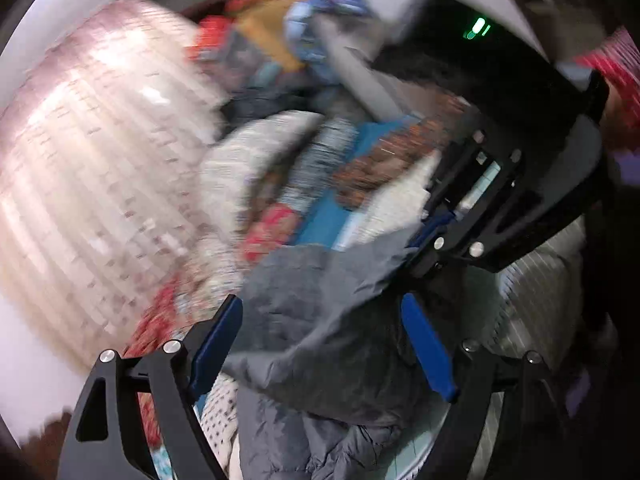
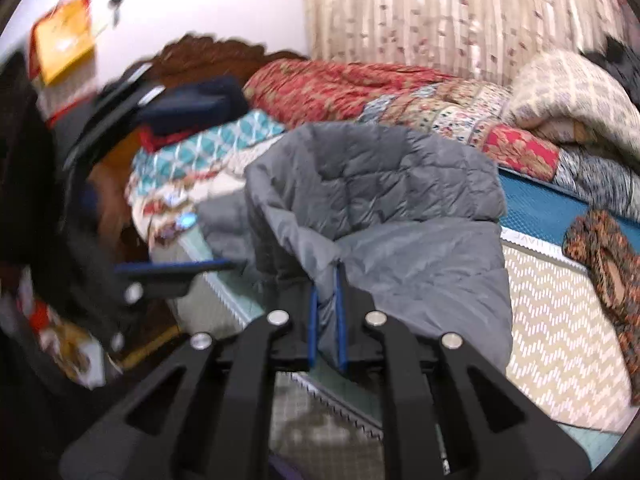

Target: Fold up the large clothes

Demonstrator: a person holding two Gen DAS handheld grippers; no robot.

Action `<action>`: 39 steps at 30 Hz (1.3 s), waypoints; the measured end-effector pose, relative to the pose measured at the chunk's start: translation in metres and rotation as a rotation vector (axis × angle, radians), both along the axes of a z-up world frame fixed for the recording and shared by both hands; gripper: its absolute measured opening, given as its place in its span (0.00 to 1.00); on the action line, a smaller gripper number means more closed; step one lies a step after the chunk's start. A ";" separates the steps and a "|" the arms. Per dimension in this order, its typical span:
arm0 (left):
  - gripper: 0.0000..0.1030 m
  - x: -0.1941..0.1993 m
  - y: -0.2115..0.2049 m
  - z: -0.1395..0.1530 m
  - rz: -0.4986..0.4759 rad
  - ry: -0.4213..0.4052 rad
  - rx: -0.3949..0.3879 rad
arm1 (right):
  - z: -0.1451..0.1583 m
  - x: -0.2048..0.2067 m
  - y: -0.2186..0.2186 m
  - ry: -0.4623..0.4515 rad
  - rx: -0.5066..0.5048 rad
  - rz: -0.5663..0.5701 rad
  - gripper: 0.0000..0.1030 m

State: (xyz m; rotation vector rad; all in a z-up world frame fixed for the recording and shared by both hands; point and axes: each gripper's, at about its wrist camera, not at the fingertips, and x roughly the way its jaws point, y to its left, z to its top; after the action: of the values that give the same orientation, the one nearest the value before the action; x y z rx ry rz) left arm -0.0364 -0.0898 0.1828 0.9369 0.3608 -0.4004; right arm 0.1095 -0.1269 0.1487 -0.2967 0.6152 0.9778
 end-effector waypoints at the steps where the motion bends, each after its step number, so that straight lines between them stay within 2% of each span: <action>1: 0.00 0.003 -0.001 -0.004 -0.025 0.031 0.033 | -0.001 -0.006 0.001 -0.018 -0.009 0.021 0.08; 3: 0.00 0.003 -0.003 -0.018 -0.085 0.129 0.117 | 0.000 -0.015 0.001 -0.042 -0.006 0.050 0.08; 6: 0.00 -0.001 0.000 -0.042 -0.134 0.190 0.220 | 0.001 -0.019 -0.001 -0.039 0.025 0.046 0.08; 9: 0.00 0.001 0.004 -0.053 -0.091 0.127 0.248 | 0.001 -0.013 -0.005 -0.018 0.062 0.017 0.09; 10: 0.01 0.009 0.007 -0.050 -0.057 0.118 0.233 | 0.002 -0.008 -0.011 -0.010 0.097 -0.009 0.15; 11: 0.10 0.017 0.010 -0.041 -0.012 0.102 0.204 | 0.005 -0.002 -0.020 -0.002 0.136 -0.039 0.21; 12: 0.12 0.027 0.018 -0.026 0.054 0.055 0.155 | 0.008 0.003 -0.028 0.005 0.173 -0.073 0.38; 13: 0.14 0.036 0.027 -0.011 0.117 0.001 0.107 | 0.012 0.007 -0.040 0.008 0.223 -0.120 0.50; 14: 0.15 0.042 0.037 0.005 0.182 -0.047 0.056 | 0.014 0.013 -0.059 0.009 0.287 -0.190 0.53; 16: 0.15 0.057 0.063 0.047 0.314 -0.113 -0.097 | 0.010 0.021 -0.080 0.022 0.313 -0.282 0.54; 17: 0.15 0.058 0.072 0.065 0.352 -0.130 -0.164 | 0.005 0.024 -0.088 0.033 0.303 -0.326 0.54; 18: 0.15 0.059 0.081 0.087 0.385 -0.159 -0.238 | -0.002 0.026 -0.092 0.036 0.279 -0.368 0.58; 19: 0.15 0.054 0.085 0.099 0.402 -0.181 -0.277 | -0.008 0.026 -0.093 0.033 0.257 -0.397 0.67; 20: 0.15 0.052 0.091 0.116 0.421 -0.212 -0.328 | -0.015 0.024 -0.090 0.025 0.236 -0.413 0.71; 22: 0.15 0.047 0.092 0.135 0.436 -0.240 -0.379 | -0.027 0.018 -0.079 0.021 0.203 -0.409 0.82; 24: 0.15 0.044 0.095 0.150 0.445 -0.251 -0.420 | -0.039 0.009 -0.059 0.028 0.167 -0.373 0.86; 26: 0.15 0.046 0.090 0.161 0.449 -0.250 -0.442 | -0.048 0.001 -0.034 0.026 0.134 -0.314 0.87; 28: 0.15 0.047 0.085 0.170 0.452 -0.247 -0.459 | -0.058 -0.006 0.001 -0.013 0.095 -0.250 0.90; 31: 0.15 0.041 0.078 0.177 0.468 -0.257 -0.467 | -0.071 -0.003 0.041 -0.092 0.059 -0.236 0.91; 34: 0.15 0.043 0.079 0.191 0.492 -0.254 -0.507 | -0.082 0.020 0.076 -0.132 0.043 -0.299 0.91; 37: 0.17 0.036 0.086 0.208 0.504 -0.269 -0.553 | -0.086 0.054 0.101 -0.142 0.015 -0.454 0.91; 39: 0.18 0.026 0.093 0.221 0.508 -0.288 -0.579 | -0.081 0.078 0.102 -0.145 0.019 -0.573 0.91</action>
State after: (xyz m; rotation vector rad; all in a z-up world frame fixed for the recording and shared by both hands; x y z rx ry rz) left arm -0.0101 0.0032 0.4036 0.3048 0.1887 0.1030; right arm 0.1871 -0.0252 0.0680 -0.1570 0.5157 0.4072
